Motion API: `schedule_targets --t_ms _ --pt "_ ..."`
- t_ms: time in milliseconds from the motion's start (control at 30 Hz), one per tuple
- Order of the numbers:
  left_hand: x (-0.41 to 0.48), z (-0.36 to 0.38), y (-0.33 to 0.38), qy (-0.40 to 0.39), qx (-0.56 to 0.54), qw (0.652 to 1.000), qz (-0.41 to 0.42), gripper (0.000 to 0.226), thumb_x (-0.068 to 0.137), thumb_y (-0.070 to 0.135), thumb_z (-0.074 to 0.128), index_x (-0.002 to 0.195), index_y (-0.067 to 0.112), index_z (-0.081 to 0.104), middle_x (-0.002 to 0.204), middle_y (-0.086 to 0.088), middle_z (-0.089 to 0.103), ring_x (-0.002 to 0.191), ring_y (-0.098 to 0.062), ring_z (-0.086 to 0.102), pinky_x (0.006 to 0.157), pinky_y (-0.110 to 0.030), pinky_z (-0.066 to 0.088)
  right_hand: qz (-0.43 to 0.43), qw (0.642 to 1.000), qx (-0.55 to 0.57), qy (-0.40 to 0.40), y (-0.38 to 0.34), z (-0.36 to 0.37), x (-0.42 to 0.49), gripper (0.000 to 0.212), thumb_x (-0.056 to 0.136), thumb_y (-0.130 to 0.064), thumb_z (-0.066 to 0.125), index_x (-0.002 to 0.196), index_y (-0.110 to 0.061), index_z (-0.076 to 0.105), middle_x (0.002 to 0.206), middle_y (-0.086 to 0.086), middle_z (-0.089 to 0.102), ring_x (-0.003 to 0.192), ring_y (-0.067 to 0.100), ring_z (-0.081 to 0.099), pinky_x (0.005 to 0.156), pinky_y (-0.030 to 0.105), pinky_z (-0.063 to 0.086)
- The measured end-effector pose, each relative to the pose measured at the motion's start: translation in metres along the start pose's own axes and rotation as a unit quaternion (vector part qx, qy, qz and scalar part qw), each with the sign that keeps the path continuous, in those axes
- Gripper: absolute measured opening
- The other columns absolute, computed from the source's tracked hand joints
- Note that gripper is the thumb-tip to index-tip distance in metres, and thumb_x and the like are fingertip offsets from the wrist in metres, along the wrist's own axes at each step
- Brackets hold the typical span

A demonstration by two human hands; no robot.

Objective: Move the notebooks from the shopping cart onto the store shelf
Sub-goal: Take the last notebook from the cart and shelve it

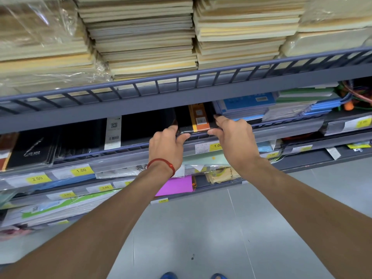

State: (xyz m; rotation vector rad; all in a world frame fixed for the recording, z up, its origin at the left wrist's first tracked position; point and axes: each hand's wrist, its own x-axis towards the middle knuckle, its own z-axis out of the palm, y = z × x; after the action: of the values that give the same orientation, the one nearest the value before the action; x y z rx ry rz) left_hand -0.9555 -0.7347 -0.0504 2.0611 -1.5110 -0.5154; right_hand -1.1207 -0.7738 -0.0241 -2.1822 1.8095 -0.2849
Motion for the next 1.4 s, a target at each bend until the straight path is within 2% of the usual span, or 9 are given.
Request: schedule_targets --t_ms 267,500,567,633,800,967,1100,1233,1400 --pt "0.004 0.005 0.0 0.026 -0.016 1.0 0.003 0.049 0.097 0.037 0.058 0.058 0.023 0.032 0.058 0.001 0.041 0.069 -0.028 0.046 0.064 -0.034 0.037 -0.028 0.998 -0.024 0.045 0.006 0.005 0.008 0.04 0.1 -0.04 0.056 0.13 -0.015 0.063 0.087 0.014 0.071 0.083 0.035 0.063 0.07 0.039 0.054" --pt "0.008 0.004 0.002 0.04 -0.059 0.997 -0.02 0.041 0.093 0.036 0.065 0.071 0.001 0.063 0.07 -0.007 0.062 0.076 -0.024 0.049 0.077 -0.039 0.051 -0.033 0.998 -0.025 0.051 0.005 0.006 0.014 0.043 0.097 -0.041 0.06 0.13 -0.014 0.063 0.1 0.013 0.074 0.097 0.036 0.065 0.081 0.045 0.057" --pt "0.008 0.005 0.004 0.045 -0.066 0.996 -0.028 0.04 0.093 0.035 0.066 0.089 -0.005 0.069 0.079 -0.002 0.057 0.083 -0.018 0.039 0.082 -0.036 0.047 -0.033 0.998 -0.034 0.05 0.006 0.007 0.015 0.044 0.098 -0.04 0.059 0.133 -0.015 0.062 0.1 0.013 0.074 0.098 0.037 0.064 0.081 0.044 0.057" --pt "0.007 0.006 0.004 0.05 -0.073 0.996 -0.032 0.04 0.092 0.034 0.066 0.085 -0.005 0.068 0.076 -0.003 0.055 0.081 -0.019 0.038 0.082 -0.037 0.048 -0.034 0.997 -0.035 0.052 0.006 0.007 0.014 0.044 0.098 -0.04 0.058 0.134 -0.015 0.061 0.099 0.013 0.074 0.097 0.037 0.064 0.08 0.044 0.056" --pt "0.008 0.011 0.002 0.068 -0.11 0.991 -0.037 0.043 0.089 0.033 0.07 0.064 0.002 0.057 0.062 -0.014 0.064 0.064 -0.028 0.06 0.068 -0.043 0.056 -0.018 0.998 0.003 0.064 0.005 0.013 0.011 0.041 0.099 -0.041 0.057 0.131 -0.016 0.062 0.096 0.012 0.074 0.092 0.035 0.064 0.08 0.045 0.057" --pt "0.007 0.007 0.001 0.063 -0.112 0.991 -0.028 0.05 0.089 0.031 0.072 0.055 0.004 0.046 0.049 -0.01 0.043 0.049 -0.02 0.033 0.05 -0.032 0.04 -0.019 0.996 0.024 0.081 0.008 0.015 0.01 0.04 0.099 -0.043 0.055 0.13 -0.018 0.064 0.096 0.012 0.075 0.093 0.035 0.064 0.081 0.046 0.056" --pt "0.004 0.002 0.004 0.057 -0.12 0.991 -0.036 0.053 0.087 0.03 0.073 0.05 0.01 0.04 0.047 -0.003 0.036 0.048 -0.015 0.026 0.048 -0.024 0.029 -0.012 0.996 0.045 0.072 0.01 0.016 0.012 0.039 0.099 -0.041 0.056 0.131 -0.019 0.063 0.099 0.011 0.075 0.099 0.035 0.063 0.086 0.045 0.055" --pt "0.005 0.001 0.004 0.048 -0.129 0.99 -0.041 0.038 0.086 0.031 0.075 0.06 0.016 0.05 0.061 -0.005 0.053 0.061 -0.013 0.043 0.065 -0.031 0.052 -0.026 0.997 0.069 0.039 0.016 0.011 0.017 0.039 0.098 -0.03 0.063 0.134 -0.016 0.062 0.109 0.009 0.075 0.111 0.027 0.066 0.097 0.042 0.054" --pt "0.007 -0.002 0.004 0.025 -0.121 0.991 -0.048 0.054 0.085 0.029 0.076 0.049 0.013 0.039 0.049 -0.005 0.049 0.048 -0.013 0.038 0.053 -0.025 0.041 -0.035 0.996 0.069 0.043 0.016 0.008 0.019 0.037 0.096 -0.026 0.066 0.132 -0.014 0.064 0.112 0.007 0.075 0.113 0.025 0.067 0.098 0.043 0.054"
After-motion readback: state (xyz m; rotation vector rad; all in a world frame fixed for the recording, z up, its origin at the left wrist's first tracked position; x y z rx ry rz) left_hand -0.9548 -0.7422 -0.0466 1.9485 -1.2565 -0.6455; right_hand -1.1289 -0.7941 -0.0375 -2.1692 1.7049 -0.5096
